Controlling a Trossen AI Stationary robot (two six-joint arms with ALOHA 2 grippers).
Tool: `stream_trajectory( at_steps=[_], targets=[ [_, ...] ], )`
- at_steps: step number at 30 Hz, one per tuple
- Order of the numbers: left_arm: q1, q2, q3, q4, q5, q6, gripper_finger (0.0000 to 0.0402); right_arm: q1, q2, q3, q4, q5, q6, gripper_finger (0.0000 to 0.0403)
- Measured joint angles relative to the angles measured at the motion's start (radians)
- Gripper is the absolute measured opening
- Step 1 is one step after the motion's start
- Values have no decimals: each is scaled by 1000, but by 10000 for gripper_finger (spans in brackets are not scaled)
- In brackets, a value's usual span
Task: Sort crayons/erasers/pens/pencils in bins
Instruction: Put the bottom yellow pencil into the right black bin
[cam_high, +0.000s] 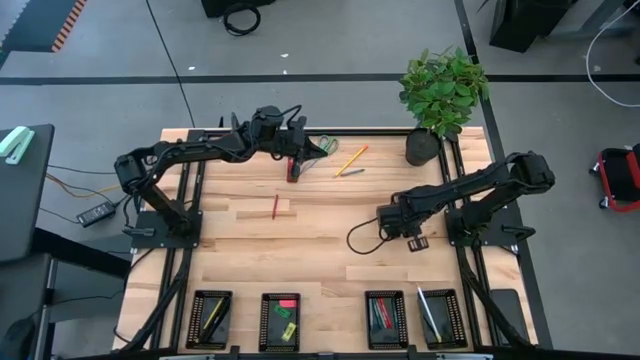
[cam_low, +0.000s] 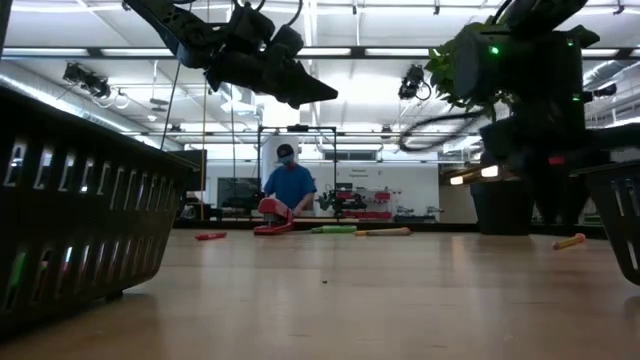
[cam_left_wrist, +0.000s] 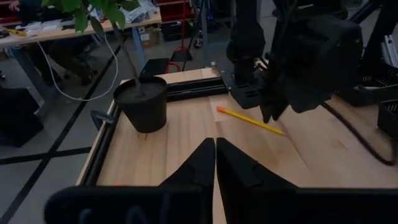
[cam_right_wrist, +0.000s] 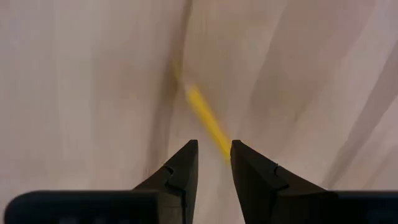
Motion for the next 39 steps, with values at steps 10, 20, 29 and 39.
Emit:
stream_trajectory(
  at_steps=[10, 20, 29, 39],
  targets=[
    [0, 0, 0, -34, 0, 23, 15, 13, 33, -32, 84, -36, 56, 102],
    [1, 0, 0, -47, 0, 35, 25, 14, 62, -58, 153, -47, 105, 96],
    [1, 0, 0, -50, 0, 33, 18, 25, 80, -48, 168, -64, 161, 48],
    [1, 0, 0, -50, 0, 32, 20, 26, 70, 20, 216, -61, 275, 38]
  ],
)
